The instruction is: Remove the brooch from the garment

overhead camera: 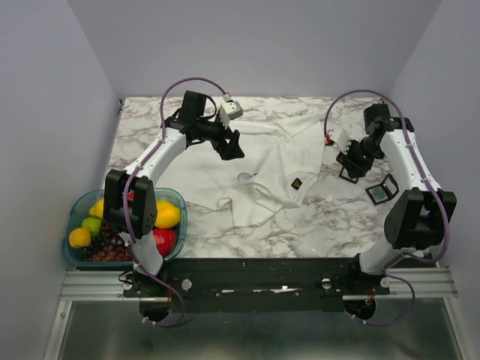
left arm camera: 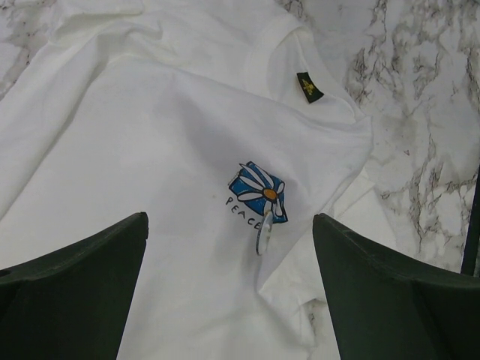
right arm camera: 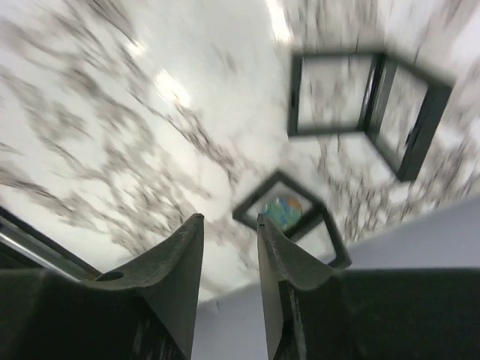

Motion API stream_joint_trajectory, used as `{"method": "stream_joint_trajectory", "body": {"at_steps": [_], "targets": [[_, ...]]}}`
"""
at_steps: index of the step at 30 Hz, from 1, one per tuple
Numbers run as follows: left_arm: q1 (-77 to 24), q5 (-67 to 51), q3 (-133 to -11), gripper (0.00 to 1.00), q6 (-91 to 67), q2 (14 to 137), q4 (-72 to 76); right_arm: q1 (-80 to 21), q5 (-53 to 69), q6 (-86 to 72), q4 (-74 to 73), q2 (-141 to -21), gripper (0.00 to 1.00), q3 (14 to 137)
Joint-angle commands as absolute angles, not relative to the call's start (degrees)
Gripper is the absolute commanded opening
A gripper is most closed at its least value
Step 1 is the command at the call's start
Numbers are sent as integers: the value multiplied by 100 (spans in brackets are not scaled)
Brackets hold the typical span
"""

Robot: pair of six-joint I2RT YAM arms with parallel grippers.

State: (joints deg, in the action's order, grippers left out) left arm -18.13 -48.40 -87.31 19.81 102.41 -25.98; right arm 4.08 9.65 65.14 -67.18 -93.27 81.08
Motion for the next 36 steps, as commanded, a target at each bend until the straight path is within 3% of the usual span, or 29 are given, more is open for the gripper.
{"method": "stream_joint_trajectory", "body": {"at_steps": [1,8,12,19,36], "targets": [[-1828,-4843,-8631,98,2829,10125,-3566,-226,3347,6759,-8306,-9316,43,8849],[-1802,-4851,-8508,86,3436,10370,-4472,-949,4306,5374,-6271,-9483,33,9580],[-1732,-5001,-8473,70,3639,10634,-4781,-1107,4588,4642,-5704,-9957,32,10176],[-1723,-5317,-8569,61,3357,11108,-4306,-1344,4588,3815,-5107,-10257,31,10056],[-1881,-5634,-8710,54,2945,11707,-3665,-1476,4131,3665,-4843,-10151,31,9563]]}}
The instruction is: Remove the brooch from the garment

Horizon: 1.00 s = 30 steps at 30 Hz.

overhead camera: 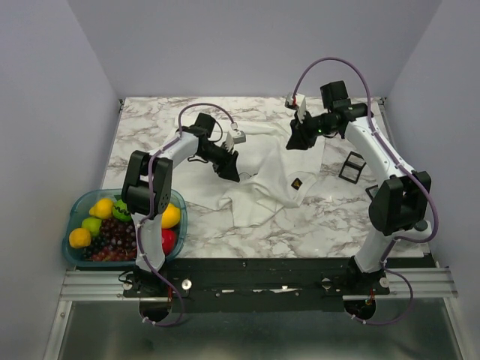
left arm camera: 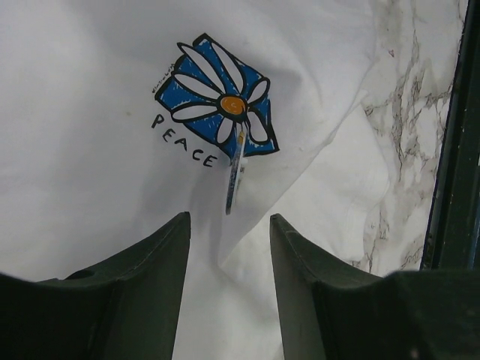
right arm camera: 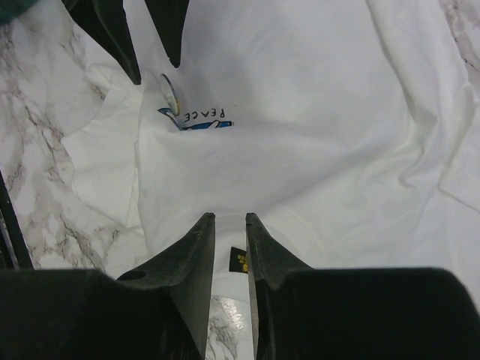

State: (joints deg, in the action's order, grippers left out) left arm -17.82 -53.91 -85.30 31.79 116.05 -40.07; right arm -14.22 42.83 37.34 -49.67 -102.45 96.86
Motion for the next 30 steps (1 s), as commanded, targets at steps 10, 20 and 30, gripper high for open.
{"method": "stream_joint_trajectory", "body": {"at_steps": [10,20,30], "targets": [[-1934,-5660,-8868,36,2918,11812,-3647,-1564,4025,3691,-4816,-10063,31,9413],[-1969,-5318,-8912,24,3111,11865,-3981,-1661,3929,3709,-4799,-10090,31,9396],[-1969,-5115,-9246,16,3208,12094,-4315,-1687,3902,3709,-4790,-10107,31,9387]]}}
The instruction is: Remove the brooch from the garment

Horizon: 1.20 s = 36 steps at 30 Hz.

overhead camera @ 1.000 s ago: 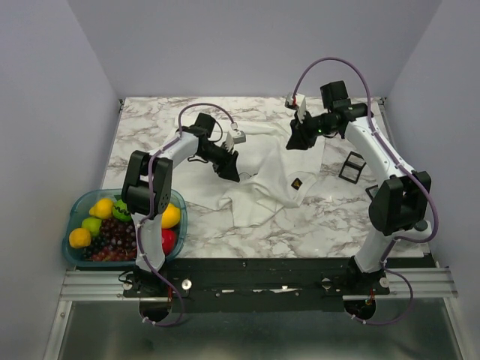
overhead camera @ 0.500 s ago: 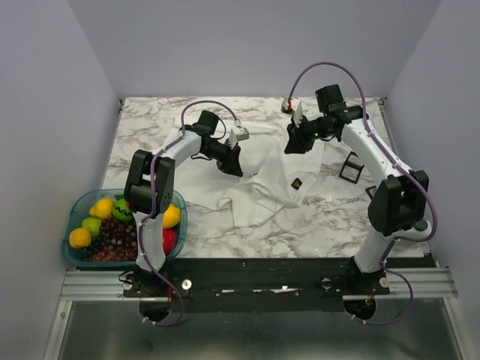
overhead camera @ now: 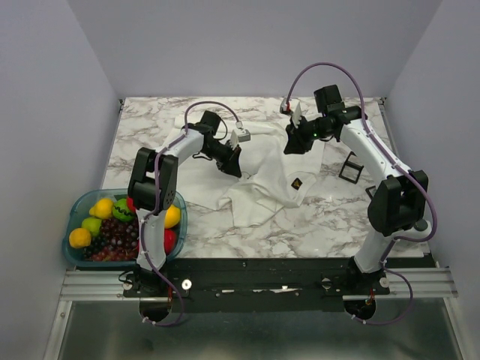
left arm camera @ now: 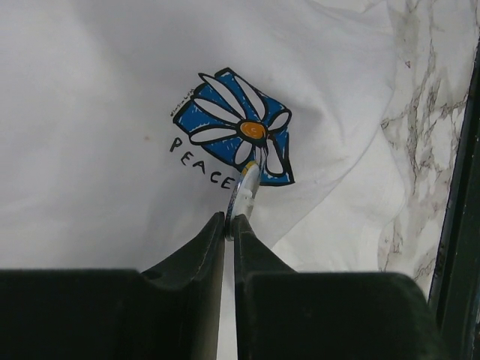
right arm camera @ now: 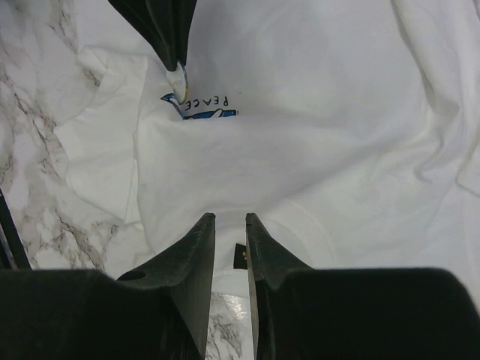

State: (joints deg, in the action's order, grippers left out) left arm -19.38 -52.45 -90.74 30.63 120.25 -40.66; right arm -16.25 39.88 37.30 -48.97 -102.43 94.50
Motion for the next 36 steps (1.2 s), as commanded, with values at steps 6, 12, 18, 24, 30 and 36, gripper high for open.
{"method": "stream_joint_trajectory", "body": {"at_steps": [6,12,18,24,30,36], "targets": [[-1969,-5291,-9676,0,3717,12217,-5167,-1688,3937,3700,-4799,-10116,31,9413],[-1969,-5125,-9696,0,3964,11577,-5345,-1687,4438,3718,-4817,-10178,30,9861],[-1969,-5325,-9028,0,3053,10539,-3904,-1784,5097,3331,-3983,-10371,31,10099],[-1951,-5440,-9271,0,2461,10327,-3235,-2092,5379,3340,-3569,-10591,38,9906],[-1881,-5695,-9422,0,2057,10266,-3033,-2188,5449,3024,-3120,-10678,39,9887],[-1811,-5835,-9282,0,1575,10213,-2673,-2206,5555,3032,-3147,-10758,39,9923]]}}
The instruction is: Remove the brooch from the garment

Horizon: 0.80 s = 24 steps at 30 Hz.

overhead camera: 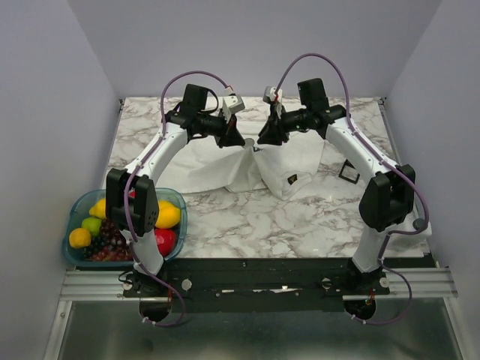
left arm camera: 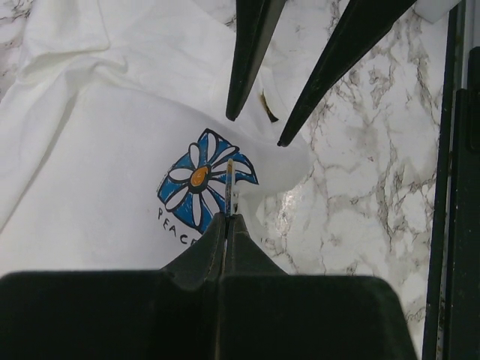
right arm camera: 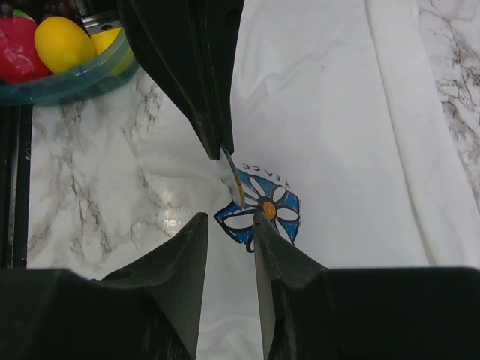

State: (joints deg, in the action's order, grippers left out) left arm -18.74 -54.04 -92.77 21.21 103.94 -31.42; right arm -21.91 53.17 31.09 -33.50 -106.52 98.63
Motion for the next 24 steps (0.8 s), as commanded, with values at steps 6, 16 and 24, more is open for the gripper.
{"method": "stream_joint_trajectory", "body": {"at_steps": [6,16,24], "targets": [[-1802,-5985,-9281,0,1301,10230,-2364,-2303,5520,2980,-3085,-10872,39,9940],[-1758,-6073,-9281,0,1266,10274,-2347,-2399,5309,2777,-2874,-10978,37,9976],[-1749,-6091,-9325,0,1274,10354,-2355,-2399,5300,2804,-2883,-10951,27,10019]]}}
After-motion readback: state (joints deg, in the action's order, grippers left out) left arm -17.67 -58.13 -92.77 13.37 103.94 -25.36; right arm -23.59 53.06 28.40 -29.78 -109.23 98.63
